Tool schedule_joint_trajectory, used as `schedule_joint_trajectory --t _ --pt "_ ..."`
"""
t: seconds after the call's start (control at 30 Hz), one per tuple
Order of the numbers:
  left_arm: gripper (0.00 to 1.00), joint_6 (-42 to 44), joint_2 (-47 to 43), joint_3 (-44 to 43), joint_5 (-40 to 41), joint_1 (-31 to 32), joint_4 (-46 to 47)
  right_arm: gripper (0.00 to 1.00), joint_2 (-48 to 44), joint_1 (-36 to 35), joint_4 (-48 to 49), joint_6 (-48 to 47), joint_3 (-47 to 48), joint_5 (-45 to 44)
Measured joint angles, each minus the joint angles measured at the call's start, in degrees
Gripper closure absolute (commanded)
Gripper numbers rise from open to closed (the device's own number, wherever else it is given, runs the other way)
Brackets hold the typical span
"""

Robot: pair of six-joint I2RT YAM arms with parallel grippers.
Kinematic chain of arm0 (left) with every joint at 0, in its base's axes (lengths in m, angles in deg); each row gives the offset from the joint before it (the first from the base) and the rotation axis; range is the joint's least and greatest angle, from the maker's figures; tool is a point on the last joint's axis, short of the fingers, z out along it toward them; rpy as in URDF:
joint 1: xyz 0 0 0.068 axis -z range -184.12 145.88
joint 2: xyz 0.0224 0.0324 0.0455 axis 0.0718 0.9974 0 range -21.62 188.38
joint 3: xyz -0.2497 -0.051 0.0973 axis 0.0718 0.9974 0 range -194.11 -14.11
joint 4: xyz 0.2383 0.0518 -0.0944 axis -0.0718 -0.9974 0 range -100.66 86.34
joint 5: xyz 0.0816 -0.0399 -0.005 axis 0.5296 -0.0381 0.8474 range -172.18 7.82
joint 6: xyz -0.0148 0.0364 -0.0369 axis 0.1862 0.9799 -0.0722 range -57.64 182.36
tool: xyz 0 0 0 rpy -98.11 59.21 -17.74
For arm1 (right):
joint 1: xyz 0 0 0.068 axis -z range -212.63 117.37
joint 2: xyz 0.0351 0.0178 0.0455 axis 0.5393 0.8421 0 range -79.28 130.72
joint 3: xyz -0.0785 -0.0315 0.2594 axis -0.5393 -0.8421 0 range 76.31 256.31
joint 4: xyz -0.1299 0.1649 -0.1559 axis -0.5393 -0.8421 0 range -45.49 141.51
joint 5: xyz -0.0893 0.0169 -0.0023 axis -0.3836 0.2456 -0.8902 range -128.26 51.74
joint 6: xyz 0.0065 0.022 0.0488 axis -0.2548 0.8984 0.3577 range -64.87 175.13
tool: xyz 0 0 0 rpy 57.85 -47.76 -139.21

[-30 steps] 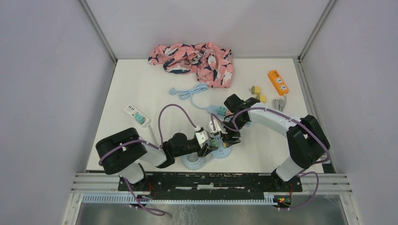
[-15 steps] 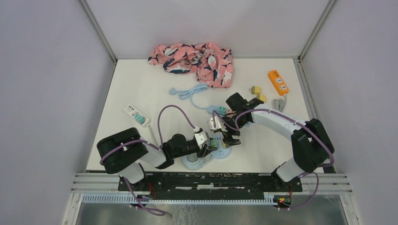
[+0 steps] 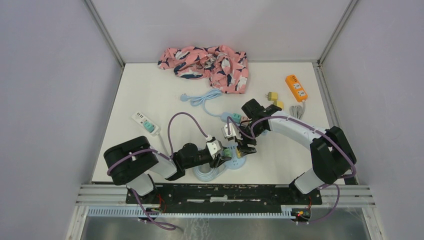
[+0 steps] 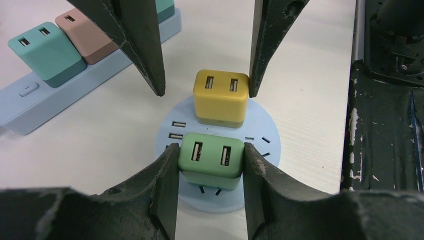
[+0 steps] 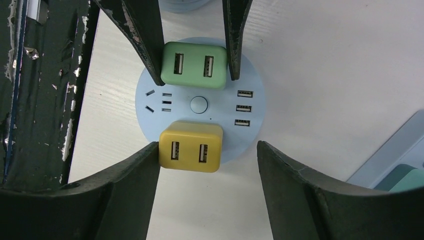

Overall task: Pull the plug off the socket
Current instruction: Remove the plug from the socket.

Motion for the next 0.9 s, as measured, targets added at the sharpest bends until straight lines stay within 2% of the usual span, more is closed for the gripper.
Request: schedule_joint_trajectory --t 0.17,0.23,0.43,0.47,0.9 --pt "0.97 -0.02 0.7 0.0 0.66 0.0 1.03 0.41 0.24 -0.15 -0.13 0.74 -0.07 0.13" --pt "0.97 -0.04 0.85 0.09 1.01 0.0 1.44 0.52 0.59 -0.48 -0.2 0.92 -0.07 0.26" --pt "0.97 -0.5 0.98 0.61 1.38 0.0 2.34 0.96 1.2 -0.94 -0.33 1.05 0.2 0.55" --pt "0.97 -0.57 1.03 0.68 1.33 0.0 2.49 0.99 1.2 -0.92 -0.31 1.01 0.24 0.61" --pt "0.97 -1.25 3.19 0.9 1.16 -0.04 6.01 1.0 1.79 -0.63 0.52 4.87 0.35 2.8"
